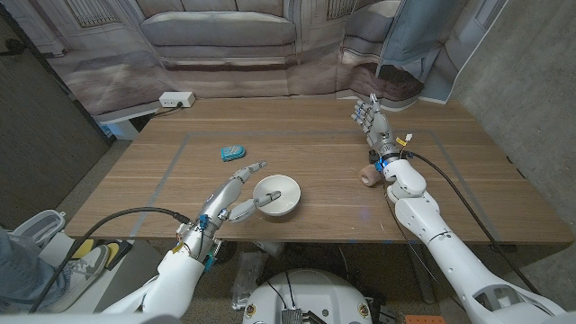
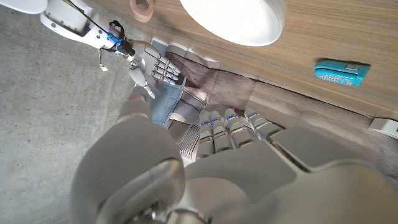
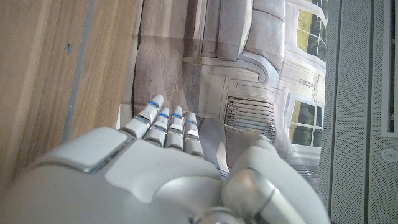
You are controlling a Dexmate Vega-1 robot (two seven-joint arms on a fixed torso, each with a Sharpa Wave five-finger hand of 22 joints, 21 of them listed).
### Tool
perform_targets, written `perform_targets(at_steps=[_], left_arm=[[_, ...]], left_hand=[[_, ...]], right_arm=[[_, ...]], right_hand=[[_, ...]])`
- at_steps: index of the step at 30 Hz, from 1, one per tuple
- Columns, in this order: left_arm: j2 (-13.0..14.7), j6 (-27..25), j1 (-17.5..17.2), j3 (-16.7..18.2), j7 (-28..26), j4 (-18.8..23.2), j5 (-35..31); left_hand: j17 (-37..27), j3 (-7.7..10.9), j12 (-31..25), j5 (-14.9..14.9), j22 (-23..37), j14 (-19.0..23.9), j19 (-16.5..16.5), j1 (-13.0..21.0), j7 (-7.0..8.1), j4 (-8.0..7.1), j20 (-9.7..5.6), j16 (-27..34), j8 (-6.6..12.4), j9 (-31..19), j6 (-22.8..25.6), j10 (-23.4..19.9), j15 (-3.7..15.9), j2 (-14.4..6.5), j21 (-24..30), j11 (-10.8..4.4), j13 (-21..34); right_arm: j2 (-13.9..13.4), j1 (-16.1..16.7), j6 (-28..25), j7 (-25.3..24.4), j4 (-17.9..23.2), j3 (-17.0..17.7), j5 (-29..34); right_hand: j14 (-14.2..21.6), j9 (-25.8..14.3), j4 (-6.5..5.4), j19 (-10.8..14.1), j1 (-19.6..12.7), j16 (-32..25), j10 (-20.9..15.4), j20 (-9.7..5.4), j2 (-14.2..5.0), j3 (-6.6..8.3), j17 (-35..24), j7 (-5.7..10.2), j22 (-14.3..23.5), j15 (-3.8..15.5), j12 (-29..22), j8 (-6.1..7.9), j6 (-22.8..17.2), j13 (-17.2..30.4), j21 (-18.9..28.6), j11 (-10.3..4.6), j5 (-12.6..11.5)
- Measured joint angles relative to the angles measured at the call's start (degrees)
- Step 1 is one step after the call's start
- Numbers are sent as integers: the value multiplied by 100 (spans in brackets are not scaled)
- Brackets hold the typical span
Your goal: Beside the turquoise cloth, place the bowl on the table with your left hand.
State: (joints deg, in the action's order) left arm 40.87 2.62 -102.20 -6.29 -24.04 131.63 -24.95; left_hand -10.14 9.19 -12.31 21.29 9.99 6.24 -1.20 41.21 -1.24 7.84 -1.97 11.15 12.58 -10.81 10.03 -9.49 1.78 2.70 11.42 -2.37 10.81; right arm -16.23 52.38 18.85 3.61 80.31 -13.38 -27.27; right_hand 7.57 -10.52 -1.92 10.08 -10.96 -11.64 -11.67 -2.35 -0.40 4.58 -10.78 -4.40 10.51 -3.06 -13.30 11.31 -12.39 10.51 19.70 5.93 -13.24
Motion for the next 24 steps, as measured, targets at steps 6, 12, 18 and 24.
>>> perform_targets(at_steps=[6, 12, 18, 24], left_arm=[[103, -396, 64, -156, -38, 168, -178], [176, -723, 129, -354, -218, 281, -399], [251, -944, 174, -517, -344, 373, -513], [331, -1309, 225, -704, -434, 488, -669]], left_hand=[[0, 14, 0, 0, 0, 39, 0, 70, 0, 32, 0, 0, 0, 0, 0, -21, -14, 70, 0, -21, 27], [0, 12, 0, 0, 0, 81, 0, 204, 55, 81, 0, 0, 0, 0, 54, -75, 29, 109, -23, -74, 27], [0, -3, 0, 0, 0, 99, 0, 250, 52, 96, 0, 0, 0, 1, 95, -133, 47, 144, -23, -71, 27], [-1, -3, 0, 0, 0, 157, 0, 302, 83, 96, 0, 0, 0, 1, 126, -164, 47, 150, -23, -101, 27]], right_arm=[[30, -20, 55, 77, -63, 39, -35], [59, -37, 89, 143, -136, 92, -66], [73, -44, 97, 199, -175, 122, -81], [90, -48, 107, 248, -206, 154, -105]], right_hand=[[22, 0, 0, 31, 0, 0, -31, 31, 0, 0, 0, 0, 0, 22, 0, 0, 0, 0, 0, 31, 0], [31, 0, 24, 31, 0, 21, -31, 31, 0, -24, 0, 0, 0, 30, 0, 0, 0, 0, -16, 31, 0], [31, 0, 24, 31, 0, 22, -31, 31, 0, -24, 0, 0, 0, 30, 0, 0, 0, 0, -22, 31, 0], [31, 0, 24, 31, 0, 22, -31, 31, 0, -24, 0, 0, 0, 30, 0, 0, 0, 0, -22, 31, 0]])
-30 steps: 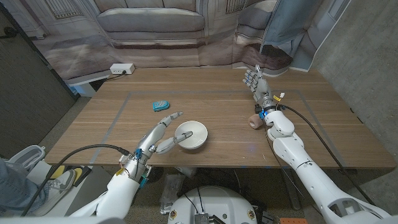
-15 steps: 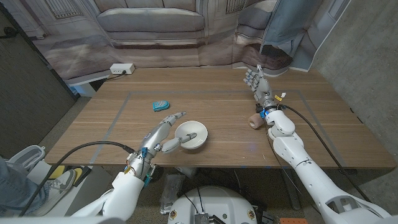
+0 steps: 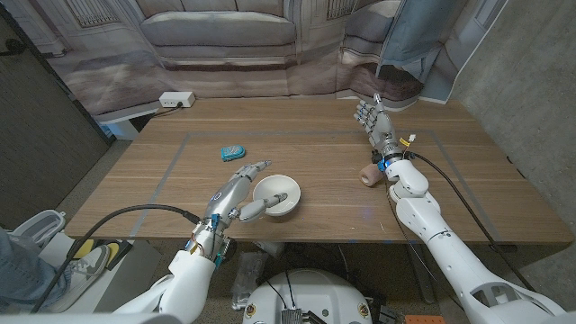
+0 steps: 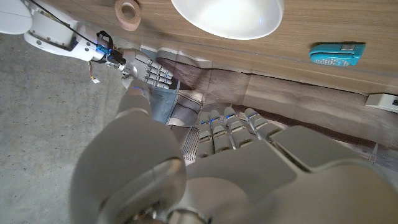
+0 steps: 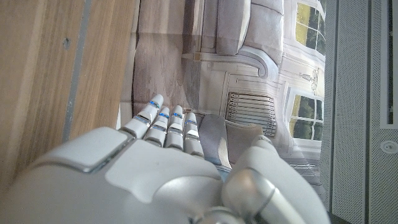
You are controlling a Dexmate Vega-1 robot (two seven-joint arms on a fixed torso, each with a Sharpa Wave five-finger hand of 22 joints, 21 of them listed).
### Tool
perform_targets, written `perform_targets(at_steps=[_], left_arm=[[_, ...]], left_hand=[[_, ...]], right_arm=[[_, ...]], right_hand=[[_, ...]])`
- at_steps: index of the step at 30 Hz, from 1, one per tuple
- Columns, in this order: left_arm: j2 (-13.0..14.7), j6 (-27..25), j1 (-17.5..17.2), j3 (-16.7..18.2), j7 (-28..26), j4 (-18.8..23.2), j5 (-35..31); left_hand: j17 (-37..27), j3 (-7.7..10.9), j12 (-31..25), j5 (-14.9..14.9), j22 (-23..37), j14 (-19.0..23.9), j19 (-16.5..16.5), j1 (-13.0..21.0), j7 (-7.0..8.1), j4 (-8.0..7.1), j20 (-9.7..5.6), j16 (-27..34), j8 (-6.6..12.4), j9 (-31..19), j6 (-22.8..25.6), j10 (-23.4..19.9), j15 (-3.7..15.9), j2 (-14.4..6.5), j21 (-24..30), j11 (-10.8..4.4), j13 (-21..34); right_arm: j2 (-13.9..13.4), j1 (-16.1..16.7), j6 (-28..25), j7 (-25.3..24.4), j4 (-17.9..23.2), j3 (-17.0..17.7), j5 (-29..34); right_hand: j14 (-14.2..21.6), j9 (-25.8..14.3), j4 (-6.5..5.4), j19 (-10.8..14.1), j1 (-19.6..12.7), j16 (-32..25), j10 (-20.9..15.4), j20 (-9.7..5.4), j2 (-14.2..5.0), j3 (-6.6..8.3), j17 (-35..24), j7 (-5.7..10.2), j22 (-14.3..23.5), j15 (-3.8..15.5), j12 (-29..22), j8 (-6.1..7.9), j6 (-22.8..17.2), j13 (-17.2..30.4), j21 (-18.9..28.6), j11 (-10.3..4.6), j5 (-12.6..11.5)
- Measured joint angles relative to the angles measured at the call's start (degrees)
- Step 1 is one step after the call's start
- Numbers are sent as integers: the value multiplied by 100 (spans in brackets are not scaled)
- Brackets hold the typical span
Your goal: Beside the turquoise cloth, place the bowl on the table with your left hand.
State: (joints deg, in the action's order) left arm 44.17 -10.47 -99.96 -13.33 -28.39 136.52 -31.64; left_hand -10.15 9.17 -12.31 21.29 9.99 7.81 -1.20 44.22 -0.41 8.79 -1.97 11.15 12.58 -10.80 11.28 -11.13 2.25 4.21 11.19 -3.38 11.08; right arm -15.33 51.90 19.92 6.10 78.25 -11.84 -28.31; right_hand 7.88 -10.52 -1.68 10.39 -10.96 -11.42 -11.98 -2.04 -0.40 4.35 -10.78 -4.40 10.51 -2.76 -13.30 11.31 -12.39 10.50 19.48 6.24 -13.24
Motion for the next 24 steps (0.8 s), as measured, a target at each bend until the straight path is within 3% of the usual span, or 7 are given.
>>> perform_targets(at_steps=[24], left_arm=[[321, -1276, 169, -695, -119, 436, -410]], left_hand=[[-14, -16, 0, 0, 0, 19, 0, 98, 10, -17, 0, 0, 0, 1, 51, -41, -18, 53, 0, -41, 27]], right_arm=[[16, 65, 7, 102, 24, 60, -65]], right_hand=[[0, 0, 0, -1, 0, 0, 0, 0, 0, 0, 0, 31, 0, 0, 0, 0, -31, 0, -42, 0, 0]])
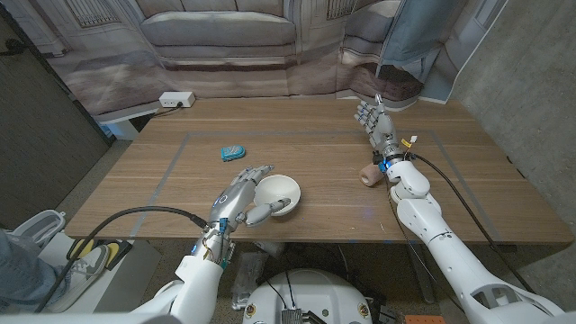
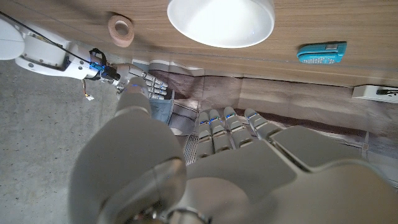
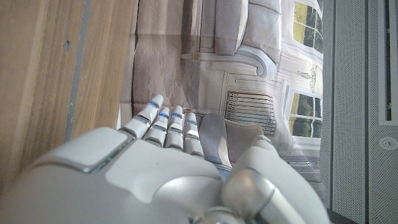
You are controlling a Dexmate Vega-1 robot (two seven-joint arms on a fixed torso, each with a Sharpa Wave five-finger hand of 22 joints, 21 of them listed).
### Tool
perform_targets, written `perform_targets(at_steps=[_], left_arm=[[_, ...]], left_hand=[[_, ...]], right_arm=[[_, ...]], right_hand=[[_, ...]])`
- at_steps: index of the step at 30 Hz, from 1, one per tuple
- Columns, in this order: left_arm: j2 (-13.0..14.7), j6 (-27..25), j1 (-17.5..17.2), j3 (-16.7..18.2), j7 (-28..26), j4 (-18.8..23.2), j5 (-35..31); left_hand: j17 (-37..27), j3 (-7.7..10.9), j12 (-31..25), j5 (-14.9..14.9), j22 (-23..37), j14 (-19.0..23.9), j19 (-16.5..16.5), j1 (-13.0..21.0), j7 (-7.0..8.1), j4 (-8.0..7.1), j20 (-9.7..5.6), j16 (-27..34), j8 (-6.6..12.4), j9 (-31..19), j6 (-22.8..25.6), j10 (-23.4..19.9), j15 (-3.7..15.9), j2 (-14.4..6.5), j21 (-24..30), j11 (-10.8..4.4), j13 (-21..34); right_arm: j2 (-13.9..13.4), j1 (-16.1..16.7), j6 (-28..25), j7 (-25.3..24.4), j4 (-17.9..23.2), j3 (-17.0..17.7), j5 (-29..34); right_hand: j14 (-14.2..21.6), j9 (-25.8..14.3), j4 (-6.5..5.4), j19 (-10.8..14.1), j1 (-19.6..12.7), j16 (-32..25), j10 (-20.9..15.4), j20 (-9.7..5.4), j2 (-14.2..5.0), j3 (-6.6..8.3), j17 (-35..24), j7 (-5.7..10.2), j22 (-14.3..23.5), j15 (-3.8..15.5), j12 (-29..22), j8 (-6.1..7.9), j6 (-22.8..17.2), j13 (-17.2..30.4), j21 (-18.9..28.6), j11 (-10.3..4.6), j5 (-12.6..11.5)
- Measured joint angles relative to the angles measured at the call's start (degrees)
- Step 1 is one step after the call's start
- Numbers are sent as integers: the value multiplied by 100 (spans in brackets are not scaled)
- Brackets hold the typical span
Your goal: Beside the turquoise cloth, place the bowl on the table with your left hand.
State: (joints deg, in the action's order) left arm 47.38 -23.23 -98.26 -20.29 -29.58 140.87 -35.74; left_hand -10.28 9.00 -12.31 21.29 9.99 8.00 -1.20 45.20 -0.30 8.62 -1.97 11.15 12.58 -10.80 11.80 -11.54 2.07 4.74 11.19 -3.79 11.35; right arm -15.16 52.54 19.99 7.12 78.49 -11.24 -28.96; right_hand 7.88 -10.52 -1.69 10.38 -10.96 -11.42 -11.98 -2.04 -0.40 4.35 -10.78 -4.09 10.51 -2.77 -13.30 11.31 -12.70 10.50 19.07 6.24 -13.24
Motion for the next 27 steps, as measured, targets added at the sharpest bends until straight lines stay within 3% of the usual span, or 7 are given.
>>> perform_targets(at_steps=[8, 27], left_arm=[[61, -401, 74, -225, 39, 109, -113], [267, -1008, 279, -612, -17, 251, -218]], left_hand=[[1, -23, -22, 0, 0, 166, -67, 42, 77, -23, 5, 17, 25, -28, 161, -141, -1, 4, 28, -140, 0], [1, -64, -112, 0, 0, 380, -156, 128, 133, -64, -9, 80, 78, -27, 399, -389, 30, -23, 29, -124, -1]], right_arm=[[-4, 40, -1, 41, 12, 12, -27], [-29, 168, -3, -29, 167, 34, -58]], right_hand=[[0, 0, 17, 0, 0, 0, 0, 0, 0, -17, 0, 0, 0, 0, 45, 0, 0, 0, 0, 0, 0], [0, 0, 16, 22, 0, 0, 0, -22, 0, -16, -30, -1, 0, 0, 45, 0, 1, 0, -22, 0, 0]])
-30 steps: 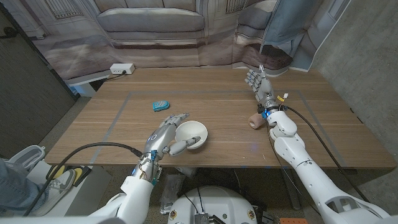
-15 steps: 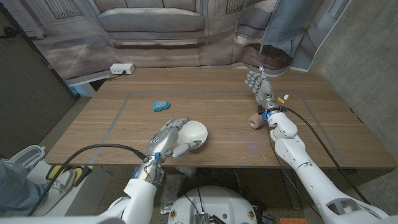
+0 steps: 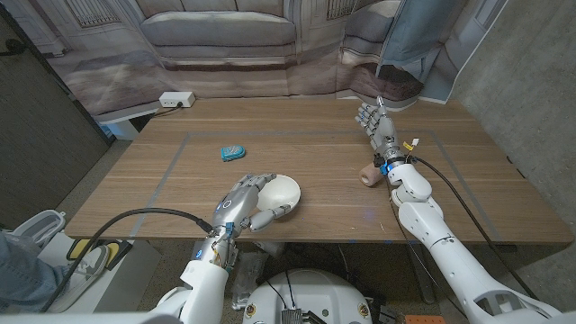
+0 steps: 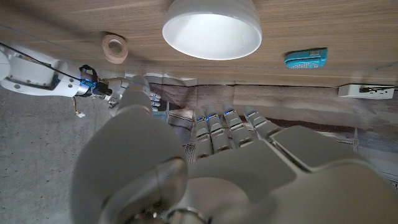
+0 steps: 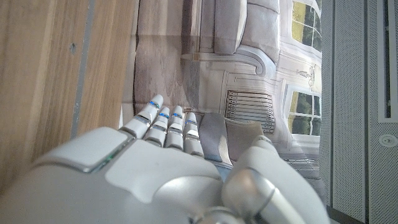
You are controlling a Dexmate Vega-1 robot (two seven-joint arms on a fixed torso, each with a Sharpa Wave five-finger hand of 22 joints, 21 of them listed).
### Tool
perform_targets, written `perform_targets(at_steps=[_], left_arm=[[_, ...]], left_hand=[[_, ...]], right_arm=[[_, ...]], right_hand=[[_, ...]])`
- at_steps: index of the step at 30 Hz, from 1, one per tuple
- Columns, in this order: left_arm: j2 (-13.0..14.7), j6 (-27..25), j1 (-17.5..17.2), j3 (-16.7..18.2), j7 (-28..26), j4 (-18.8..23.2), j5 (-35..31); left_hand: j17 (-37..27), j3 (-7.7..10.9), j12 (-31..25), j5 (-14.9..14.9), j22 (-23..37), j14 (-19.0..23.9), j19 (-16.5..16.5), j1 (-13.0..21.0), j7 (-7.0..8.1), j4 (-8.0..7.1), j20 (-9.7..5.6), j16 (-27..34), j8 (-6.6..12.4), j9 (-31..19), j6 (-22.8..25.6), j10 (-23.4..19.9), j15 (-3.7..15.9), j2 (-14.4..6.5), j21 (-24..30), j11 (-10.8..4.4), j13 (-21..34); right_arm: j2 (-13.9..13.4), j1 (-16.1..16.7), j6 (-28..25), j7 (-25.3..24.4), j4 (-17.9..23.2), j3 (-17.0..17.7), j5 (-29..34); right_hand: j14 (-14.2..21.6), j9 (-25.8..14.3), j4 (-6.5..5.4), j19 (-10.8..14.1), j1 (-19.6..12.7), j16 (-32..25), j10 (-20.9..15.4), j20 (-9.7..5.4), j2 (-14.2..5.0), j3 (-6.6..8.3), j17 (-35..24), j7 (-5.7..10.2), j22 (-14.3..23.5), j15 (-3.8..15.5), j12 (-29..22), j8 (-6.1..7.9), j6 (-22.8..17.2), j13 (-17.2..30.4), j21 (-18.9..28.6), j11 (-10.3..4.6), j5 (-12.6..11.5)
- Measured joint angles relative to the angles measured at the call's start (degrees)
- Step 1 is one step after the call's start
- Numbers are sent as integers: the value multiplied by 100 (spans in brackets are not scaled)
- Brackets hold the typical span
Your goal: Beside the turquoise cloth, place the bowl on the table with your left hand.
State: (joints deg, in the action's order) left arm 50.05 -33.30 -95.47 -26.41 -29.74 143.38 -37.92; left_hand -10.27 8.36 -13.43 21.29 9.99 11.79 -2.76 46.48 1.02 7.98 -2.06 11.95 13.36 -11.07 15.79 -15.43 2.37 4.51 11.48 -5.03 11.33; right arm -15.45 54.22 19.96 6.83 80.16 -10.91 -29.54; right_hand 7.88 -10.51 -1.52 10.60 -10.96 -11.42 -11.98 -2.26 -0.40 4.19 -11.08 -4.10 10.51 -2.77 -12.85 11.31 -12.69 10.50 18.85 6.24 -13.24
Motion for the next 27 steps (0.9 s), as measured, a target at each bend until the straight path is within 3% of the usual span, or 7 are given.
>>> perform_targets(at_steps=[17, 27], left_arm=[[138, -38, 219, -50, -42, -111, 382], [167, -201, 450, -298, 53, -129, 411]], left_hand=[[-29, -24, 0, 0, 0, 32, 1, 0, 45, -24, 0, 0, 0, 1, 59, -52, -25, 0, 0, -49, -1], [-15, -38, 0, 0, 0, 60, -49, 48, 31, -38, -10, 0, -1, 1, 92, -114, 3, -3, 0, -92, -1]], right_arm=[[-44, 59, 13, -60, 62, 1, -18], [-61, 78, 47, -53, 67, 16, -70]], right_hand=[[0, 0, 16, 0, 0, 0, -21, 0, 0, -16, 1, -31, 0, 0, 0, 0, -31, 0, -23, -21, 0], [0, 0, 16, -1, 0, 0, -21, 1, 0, -16, 1, -31, 31, 0, 0, 0, -31, 0, -44, -21, 0]])
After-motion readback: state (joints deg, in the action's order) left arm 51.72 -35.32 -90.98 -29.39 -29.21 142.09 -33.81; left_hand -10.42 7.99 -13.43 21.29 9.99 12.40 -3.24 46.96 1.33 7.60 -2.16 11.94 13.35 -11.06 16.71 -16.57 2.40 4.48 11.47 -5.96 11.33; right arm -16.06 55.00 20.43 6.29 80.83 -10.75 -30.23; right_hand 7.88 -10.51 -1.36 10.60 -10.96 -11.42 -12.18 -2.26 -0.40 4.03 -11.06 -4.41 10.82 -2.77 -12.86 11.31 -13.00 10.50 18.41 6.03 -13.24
